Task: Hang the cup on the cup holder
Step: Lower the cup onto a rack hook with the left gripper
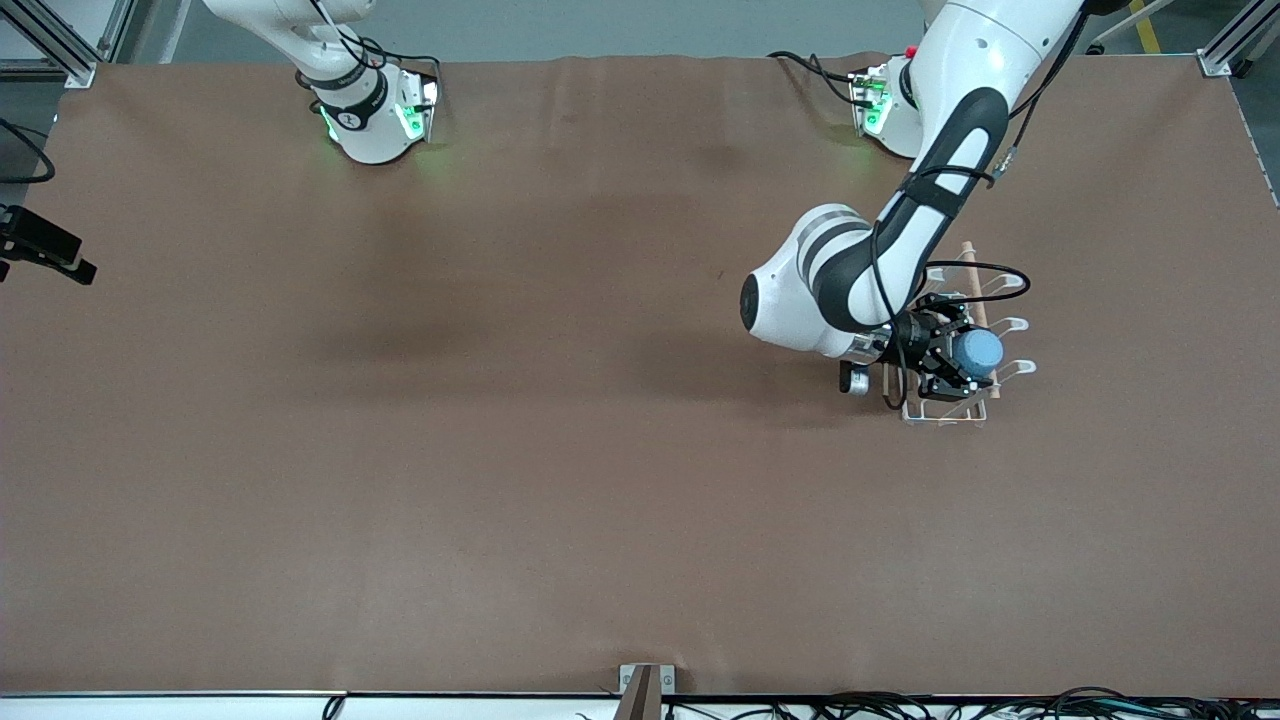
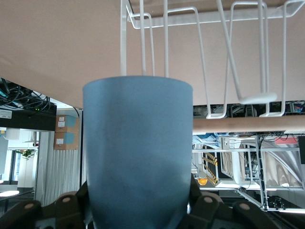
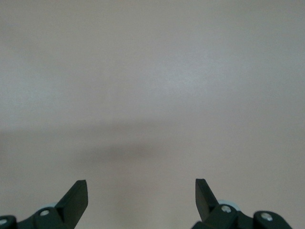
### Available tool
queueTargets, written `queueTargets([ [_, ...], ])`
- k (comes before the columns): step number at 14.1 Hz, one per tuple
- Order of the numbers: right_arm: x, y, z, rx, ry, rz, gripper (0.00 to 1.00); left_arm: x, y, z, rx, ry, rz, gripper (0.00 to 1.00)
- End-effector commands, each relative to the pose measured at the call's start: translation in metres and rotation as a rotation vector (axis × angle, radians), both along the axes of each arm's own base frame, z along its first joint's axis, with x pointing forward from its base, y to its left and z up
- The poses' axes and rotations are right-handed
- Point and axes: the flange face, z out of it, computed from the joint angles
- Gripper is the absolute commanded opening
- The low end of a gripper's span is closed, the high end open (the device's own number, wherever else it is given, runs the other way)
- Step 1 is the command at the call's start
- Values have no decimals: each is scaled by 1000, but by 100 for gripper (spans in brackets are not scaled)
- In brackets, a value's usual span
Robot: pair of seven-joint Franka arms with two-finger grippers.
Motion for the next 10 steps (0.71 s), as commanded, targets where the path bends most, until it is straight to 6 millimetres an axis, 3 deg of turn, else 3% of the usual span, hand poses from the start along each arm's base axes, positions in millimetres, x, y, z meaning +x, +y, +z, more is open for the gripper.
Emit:
queueTargets([
  [1,-1,-5,4,-16,7,-13,100,-3,-2,-3,13,-62,4,100],
  [6,0,4,5,-19,6,8,100,1,-5,8,-14,-117,27,100],
  [8,0,2,4,-17,9,4,100,1,-14,29,-40,-153,29,100],
  [10,-2,3,2,-13,25,4,100,11,-18,66,-141,-184,111,100],
])
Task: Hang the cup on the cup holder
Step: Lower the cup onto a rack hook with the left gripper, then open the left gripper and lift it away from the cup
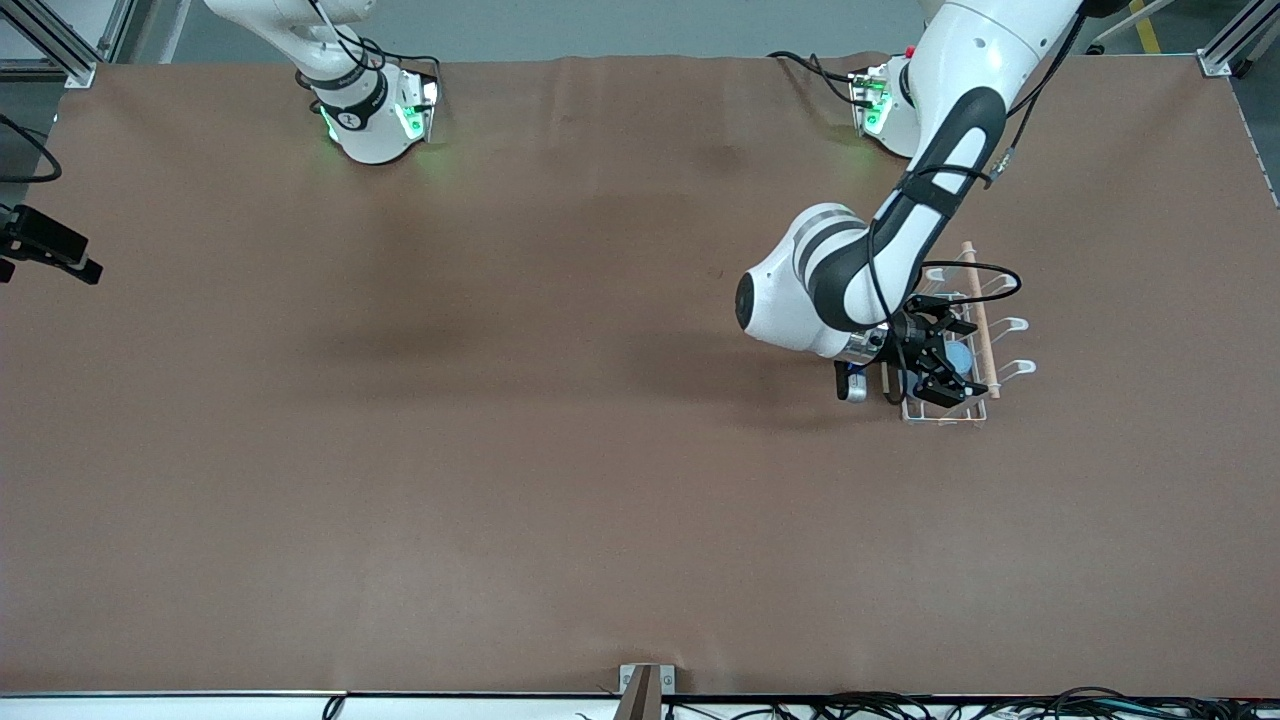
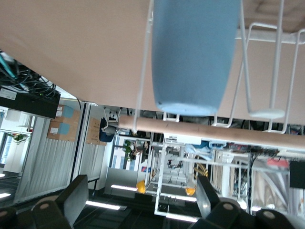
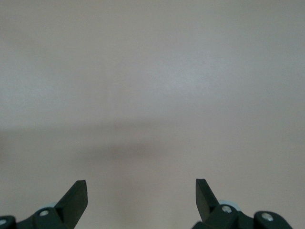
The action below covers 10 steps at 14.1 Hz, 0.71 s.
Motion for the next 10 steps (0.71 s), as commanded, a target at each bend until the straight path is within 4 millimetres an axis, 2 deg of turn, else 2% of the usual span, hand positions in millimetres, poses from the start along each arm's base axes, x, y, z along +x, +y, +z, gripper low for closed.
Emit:
queueTargets([
  [1,-3,0,3,-11,25,-6,100,13,-5,62,-159,-47,115,100],
  [3,-2,3,2,-8,26,-17,100,31,1,103,-334,-88,258,100],
  [5,-2,4,2,-15,28,-34,100,45,23,138,-505,-157,452,100],
  [7,-2,1,1,-15,28,-39,100,42,27,162,-610,-245,622,100],
  [10,-1,-4,1,-38,23,-41,100,40,33,188,-693,-447,907,100],
])
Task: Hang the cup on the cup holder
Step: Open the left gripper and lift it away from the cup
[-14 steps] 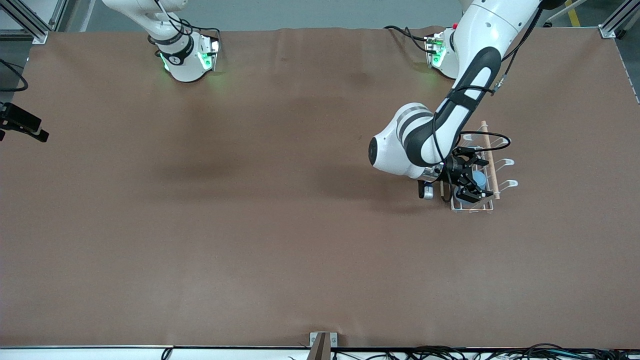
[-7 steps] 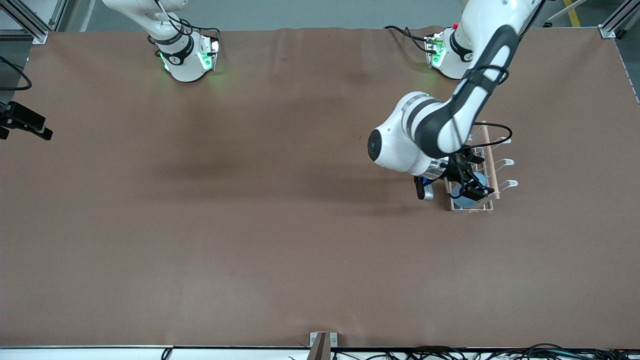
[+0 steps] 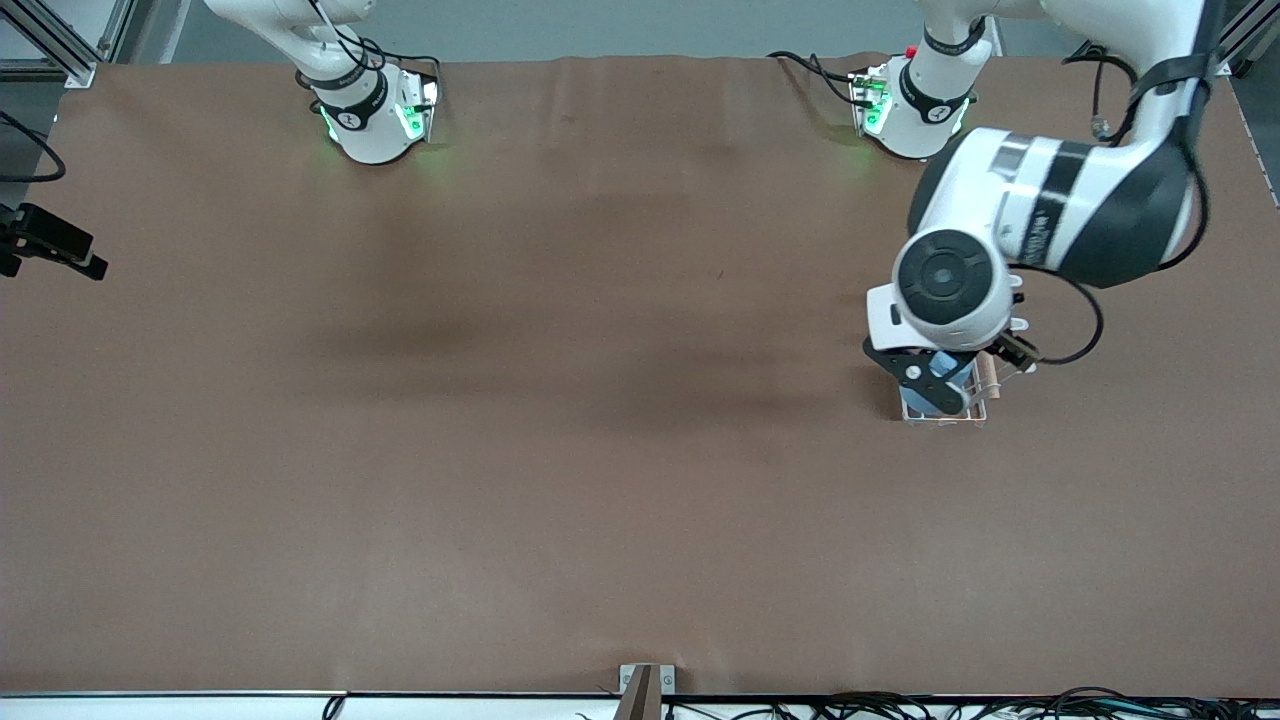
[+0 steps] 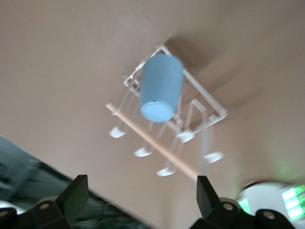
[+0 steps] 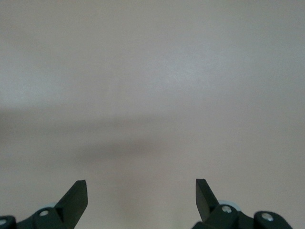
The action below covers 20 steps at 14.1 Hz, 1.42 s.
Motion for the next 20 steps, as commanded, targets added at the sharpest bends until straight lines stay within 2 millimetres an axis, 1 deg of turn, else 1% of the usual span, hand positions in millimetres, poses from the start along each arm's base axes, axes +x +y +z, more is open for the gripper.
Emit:
queueTargets([
  [1,1,-6,2,-32,2,-25,100,0,-6,31,-87,-95,230,100],
  [2,1,-5,2,-32,1,-22,100,5,-4,45,-112,-120,245,100],
  [3,1,-4,2,-32,-1,-20,100,11,4,59,-125,-150,257,100],
  [4,1,-4,2,-32,-1,-20,100,16,15,71,-138,-172,276,100],
  [5,1,-5,2,-30,4,-17,100,20,30,77,-149,-179,299,100],
  [6,1,-5,1,-27,6,-15,100,21,41,86,-154,-196,315,100],
  [7,1,-4,1,-22,6,-15,100,18,38,95,-158,-214,317,100],
  [8,1,-4,2,-20,2,-15,100,16,39,99,-161,-219,326,100],
  [10,1,-4,2,-18,2,-14,100,5,43,126,-188,-252,345,100],
  [11,1,-4,2,-18,2,-14,100,1,44,134,-203,-259,352,100],
  [12,1,-4,2,-18,2,-14,100,-2,51,145,-219,-275,376,100],
  [13,1,-4,2,-18,2,-14,100,-3,64,154,-244,-284,418,100],
  [14,1,-4,2,-18,3,-14,100,-6,66,164,-281,-308,432,100],
  [15,1,-4,2,-16,3,-14,100,-9,77,169,-301,-344,454,100],
  [16,1,-4,2,-16,3,-14,100,-17,89,171,-315,-372,480,100],
  [17,1,-4,2,-17,2,-14,100,-25,98,168,-332,-375,505,100],
  [19,1,-4,2,-16,3,-14,100,-45,107,163,-353,-380,532,100],
  [20,1,-4,1,-16,5,-14,100,-54,108,162,-357,-381,542,100],
])
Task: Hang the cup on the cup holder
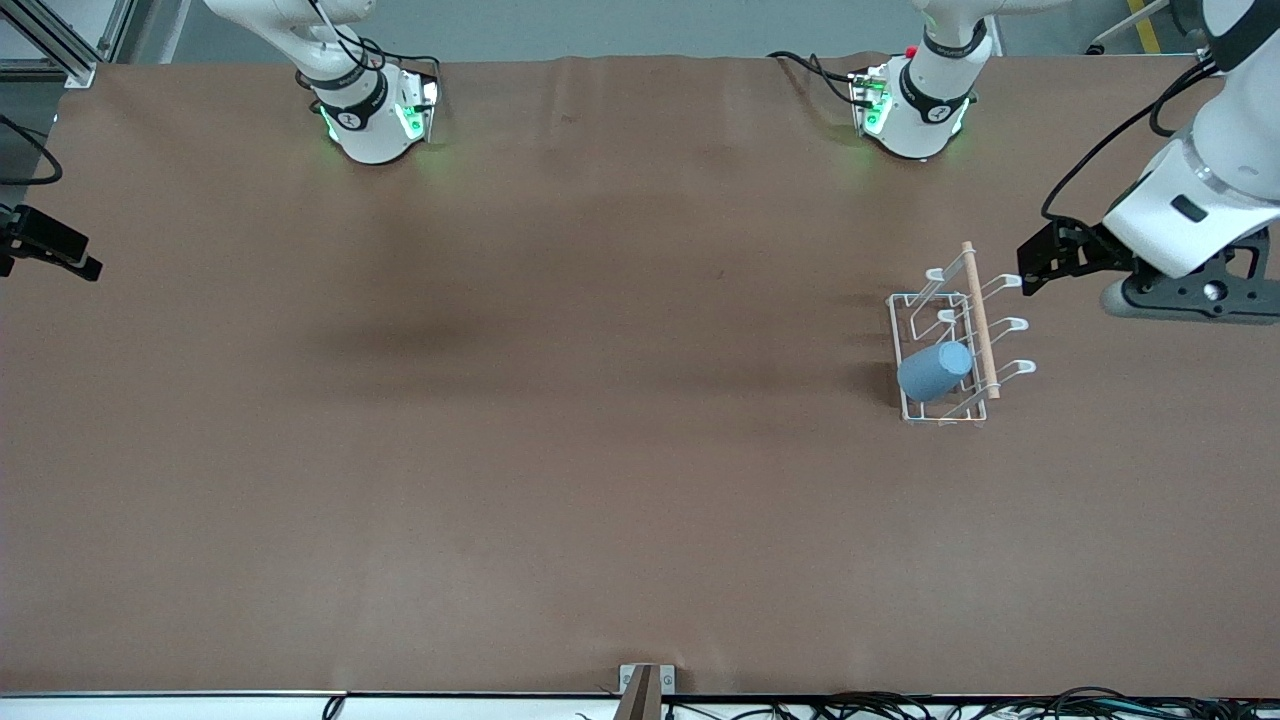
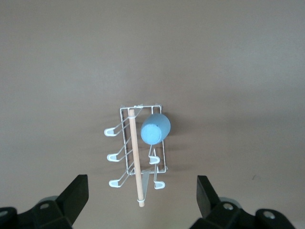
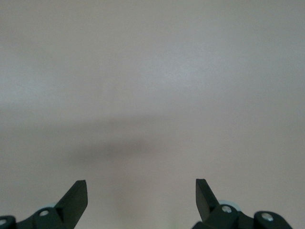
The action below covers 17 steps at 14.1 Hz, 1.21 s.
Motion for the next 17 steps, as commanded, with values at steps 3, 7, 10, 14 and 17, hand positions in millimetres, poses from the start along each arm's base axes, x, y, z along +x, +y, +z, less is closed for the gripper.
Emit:
queueTargets([
  [3,0,-2,2,-5,3,-11,100,-47,16,-9,-38,-9,128,100],
  [7,0,-2,2,-5,6,-11,100,-45,32,-1,-42,-17,148,100],
  [10,0,-2,2,-5,6,-11,100,-45,38,-1,-38,-16,150,100],
  [14,0,-2,2,-5,6,-11,100,-49,37,10,-26,-5,104,100],
  [17,0,-2,3,-5,3,-11,100,-48,36,13,-27,-8,44,100],
])
